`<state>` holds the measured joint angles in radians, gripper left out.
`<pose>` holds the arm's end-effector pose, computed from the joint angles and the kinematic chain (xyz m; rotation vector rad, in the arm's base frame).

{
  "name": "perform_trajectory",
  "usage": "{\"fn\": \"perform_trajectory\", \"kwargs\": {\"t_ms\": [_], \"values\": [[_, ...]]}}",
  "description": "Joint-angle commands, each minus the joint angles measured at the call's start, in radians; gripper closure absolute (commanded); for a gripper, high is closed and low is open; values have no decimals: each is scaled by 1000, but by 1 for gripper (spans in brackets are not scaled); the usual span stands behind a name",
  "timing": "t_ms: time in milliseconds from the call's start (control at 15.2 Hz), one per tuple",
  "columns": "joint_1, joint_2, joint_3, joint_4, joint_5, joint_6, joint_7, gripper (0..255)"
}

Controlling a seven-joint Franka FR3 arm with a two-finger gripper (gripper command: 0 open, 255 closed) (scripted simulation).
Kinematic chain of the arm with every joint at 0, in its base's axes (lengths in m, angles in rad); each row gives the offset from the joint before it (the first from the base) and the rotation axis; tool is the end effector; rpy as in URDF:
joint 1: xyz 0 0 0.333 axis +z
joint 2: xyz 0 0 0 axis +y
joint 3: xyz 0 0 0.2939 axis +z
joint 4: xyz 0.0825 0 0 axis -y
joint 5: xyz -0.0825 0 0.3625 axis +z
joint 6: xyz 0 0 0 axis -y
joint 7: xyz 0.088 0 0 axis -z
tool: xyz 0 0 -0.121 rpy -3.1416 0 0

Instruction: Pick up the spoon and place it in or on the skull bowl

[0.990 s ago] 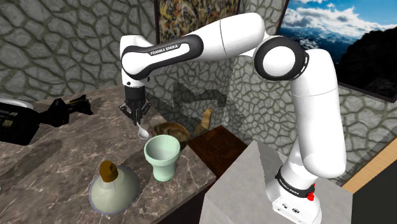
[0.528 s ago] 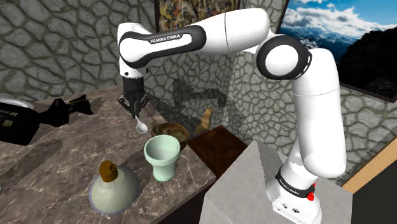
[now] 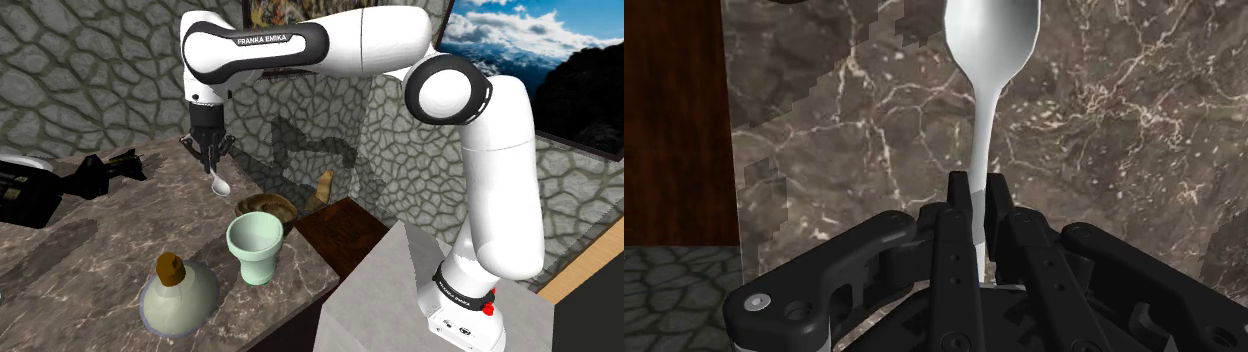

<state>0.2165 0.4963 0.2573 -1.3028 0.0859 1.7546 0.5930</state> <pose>0.6026 0.2825 0.4356 -2.9625 0.2439 0.1930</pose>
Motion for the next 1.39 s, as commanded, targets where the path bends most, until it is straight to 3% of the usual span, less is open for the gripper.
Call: {"fn": "perform_trajectory", "kwargs": {"t_ms": [0,396,660,1122,1320], "values": [[1,-4,1,21,0,-26,5,255],[7,3,2,108,-3,-104,17,255],[-27,-206,14,-191,45,-12,-2,255],[-51,-528,21,-579,135,60,-42,255],[-49,-523,21,-614,136,99,-49,255]]}}
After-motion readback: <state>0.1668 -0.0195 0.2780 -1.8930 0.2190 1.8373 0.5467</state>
